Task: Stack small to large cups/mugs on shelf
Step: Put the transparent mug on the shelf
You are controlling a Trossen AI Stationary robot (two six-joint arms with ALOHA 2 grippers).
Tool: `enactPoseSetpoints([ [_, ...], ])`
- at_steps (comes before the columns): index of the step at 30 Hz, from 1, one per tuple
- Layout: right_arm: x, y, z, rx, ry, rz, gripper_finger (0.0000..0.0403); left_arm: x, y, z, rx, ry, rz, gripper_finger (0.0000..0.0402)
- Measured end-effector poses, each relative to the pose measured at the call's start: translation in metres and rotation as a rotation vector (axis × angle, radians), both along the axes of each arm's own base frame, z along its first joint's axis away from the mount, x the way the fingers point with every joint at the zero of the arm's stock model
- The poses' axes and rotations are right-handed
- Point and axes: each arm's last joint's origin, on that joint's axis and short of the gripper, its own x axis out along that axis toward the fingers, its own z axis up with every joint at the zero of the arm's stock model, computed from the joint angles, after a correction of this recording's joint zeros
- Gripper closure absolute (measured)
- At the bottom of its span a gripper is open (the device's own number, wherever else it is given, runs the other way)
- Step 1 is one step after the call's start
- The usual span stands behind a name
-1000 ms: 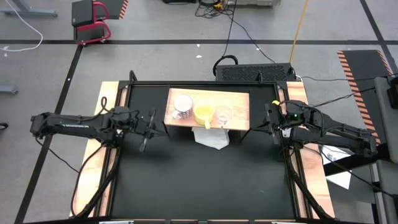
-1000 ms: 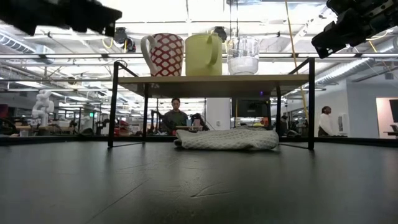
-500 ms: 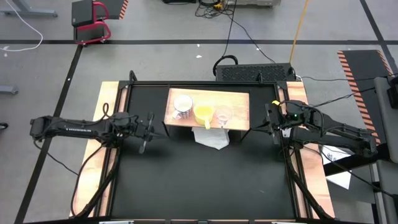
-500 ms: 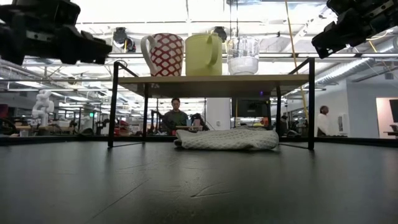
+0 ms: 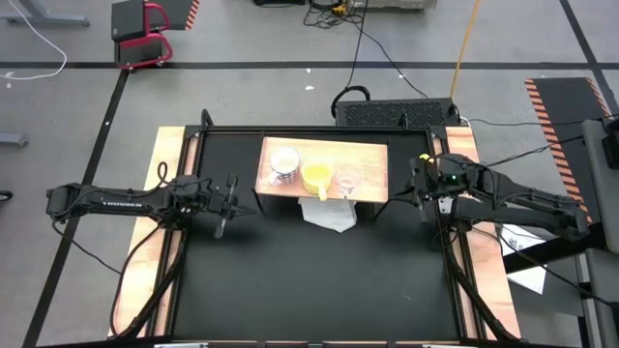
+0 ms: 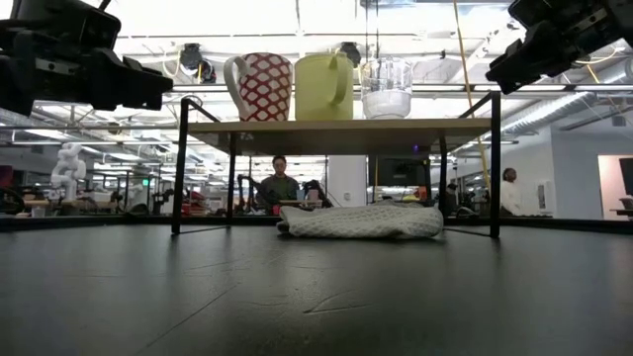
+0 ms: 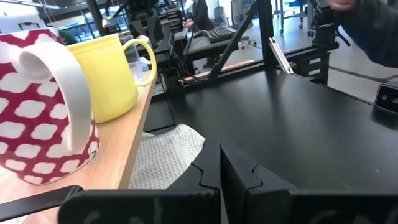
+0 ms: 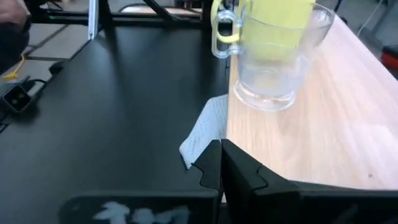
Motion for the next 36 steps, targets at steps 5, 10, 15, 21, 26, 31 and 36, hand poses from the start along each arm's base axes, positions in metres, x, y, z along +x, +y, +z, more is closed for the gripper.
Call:
enactPoseSetpoints([
  [5, 0.009, 0.001, 0.008, -0.03, 0.051, 0.022, 0.0403, 0.0, 0.0, 0.0, -0.002, 0.002, 0.0, 0.04],
  [10, 0.02, -0.001, 0.02, -0.09, 0.07, 0.009, 0.0403, 0.0, 0.0, 0.0, -0.003, 0.003, -0.001, 0.0396],
  [15, 0.032, -0.002, 0.035, -0.122, 0.072, 0.027, 0.0403, 0.0, 0.0, -0.001, -0.011, 0.008, -0.001, 0.0399],
  [21, 0.043, -0.005, 0.054, -0.137, 0.093, 0.035, 0.0403, 0.0, 0.0, -0.001, -0.011, 0.008, -0.002, 0.0392],
  [26, 0.057, -0.009, 0.066, -0.193, 0.057, 0.051, 0.0403, 0.0, 0.0, -0.001, -0.011, 0.008, -0.002, 0.0397],
  [31, 0.071, -0.013, 0.081, -0.232, 0.082, 0.076, 0.0403, 0.0, 0.0, -0.001, -0.019, 0.009, -0.002, 0.0385],
  [36, 0.09, -0.017, 0.099, -0.246, 0.14, 0.1, 0.0403, 0.0, 0.0, -0.001, -0.033, 0.012, -0.001, 0.0397],
])
